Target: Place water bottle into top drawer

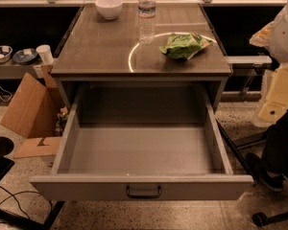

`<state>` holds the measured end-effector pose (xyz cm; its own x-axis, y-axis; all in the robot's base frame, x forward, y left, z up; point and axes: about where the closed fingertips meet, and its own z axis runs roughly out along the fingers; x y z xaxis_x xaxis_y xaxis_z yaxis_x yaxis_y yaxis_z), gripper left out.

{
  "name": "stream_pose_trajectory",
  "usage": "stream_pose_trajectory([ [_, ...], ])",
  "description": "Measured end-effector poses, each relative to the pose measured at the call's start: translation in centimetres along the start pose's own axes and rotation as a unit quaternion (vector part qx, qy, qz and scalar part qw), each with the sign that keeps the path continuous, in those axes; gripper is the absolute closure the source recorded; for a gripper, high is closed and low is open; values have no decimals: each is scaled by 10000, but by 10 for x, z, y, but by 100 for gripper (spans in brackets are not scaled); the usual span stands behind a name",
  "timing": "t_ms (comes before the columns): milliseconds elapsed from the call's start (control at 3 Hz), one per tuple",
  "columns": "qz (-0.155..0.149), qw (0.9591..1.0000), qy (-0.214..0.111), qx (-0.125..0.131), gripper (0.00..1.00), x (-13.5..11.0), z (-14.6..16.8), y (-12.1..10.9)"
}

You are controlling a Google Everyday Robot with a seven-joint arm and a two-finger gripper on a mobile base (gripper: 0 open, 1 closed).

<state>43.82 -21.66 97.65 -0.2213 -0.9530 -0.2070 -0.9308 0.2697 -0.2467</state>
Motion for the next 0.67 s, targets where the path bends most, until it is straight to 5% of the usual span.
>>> stream_pose_trajectory([
  [667,-18,9999,-46,113,0,-3,-3,-2],
])
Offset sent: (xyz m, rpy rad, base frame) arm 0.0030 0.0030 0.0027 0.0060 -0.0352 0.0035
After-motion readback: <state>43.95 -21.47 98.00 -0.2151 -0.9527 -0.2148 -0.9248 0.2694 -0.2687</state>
